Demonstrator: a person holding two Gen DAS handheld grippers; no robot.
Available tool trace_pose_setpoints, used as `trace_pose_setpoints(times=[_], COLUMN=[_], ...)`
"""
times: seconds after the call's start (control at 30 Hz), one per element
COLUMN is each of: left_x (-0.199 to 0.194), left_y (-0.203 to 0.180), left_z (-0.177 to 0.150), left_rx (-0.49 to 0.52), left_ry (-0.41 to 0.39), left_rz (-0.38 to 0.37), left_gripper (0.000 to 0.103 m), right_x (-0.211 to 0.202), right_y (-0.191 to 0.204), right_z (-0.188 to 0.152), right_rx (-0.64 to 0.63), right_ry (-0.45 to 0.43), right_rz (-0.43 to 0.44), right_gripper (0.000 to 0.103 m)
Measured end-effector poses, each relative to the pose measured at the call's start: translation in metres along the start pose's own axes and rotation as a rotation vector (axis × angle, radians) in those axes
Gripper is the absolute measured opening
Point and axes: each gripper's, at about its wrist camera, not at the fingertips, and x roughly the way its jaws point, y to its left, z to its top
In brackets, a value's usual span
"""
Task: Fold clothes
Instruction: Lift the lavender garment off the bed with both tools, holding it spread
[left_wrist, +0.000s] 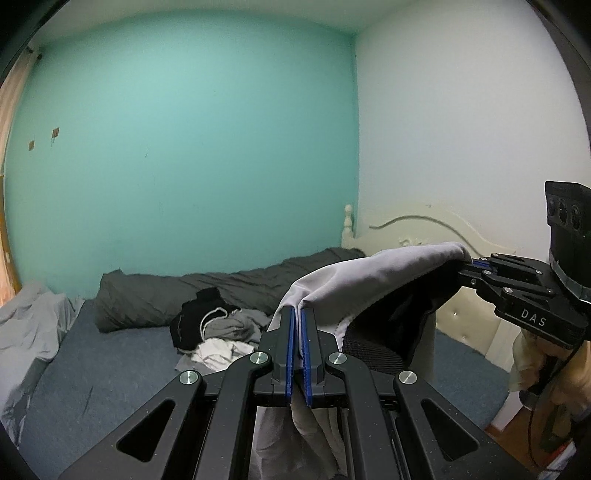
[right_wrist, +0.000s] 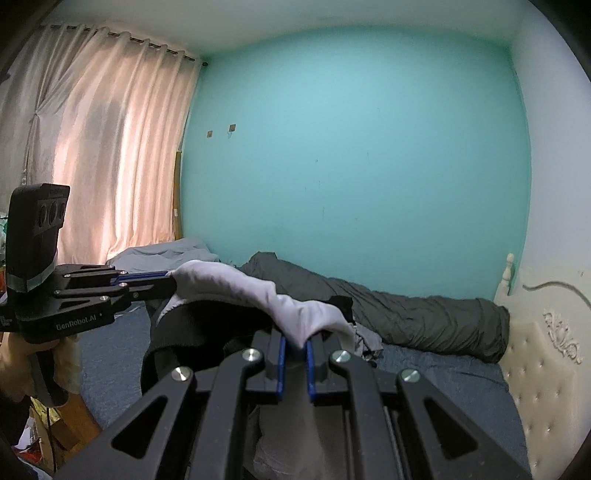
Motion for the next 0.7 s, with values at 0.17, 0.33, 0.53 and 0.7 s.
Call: trace_pose_setpoints(times=[0.17, 0.33, 0.53, 0.7], left_x=[-0.038, -0.076, -0.078, -0.026], left_y=[-0.012, -0.023, -0.031, -0.021], left_z=[0.034, 0.071, 0.084, 0.042], left_rx=[0.023, 0.039, 0.032, -0.048], left_ry=[-0.073, -0.146, -0.134, -0.023], left_rz=[-0.007, 0.000, -0.016, -0.080], left_gripper=[0.004, 0.001, 0.000, 0.000], right_x=[-0.030, -0.065, -0.069, -0.017], right_y=[0.004, 0.010, 0.010, 0.003], right_z=[0.028, 0.063, 0.075, 0.040], right_rx=[-0.018, -0.040, -0.060, -0.040], right_ry=[-0.055, -0.108, -0.111, -0.001], right_rz=[-0.007, -0.001, -0.002, 0.018], right_gripper=[0.008, 0.008, 0.007, 0.008])
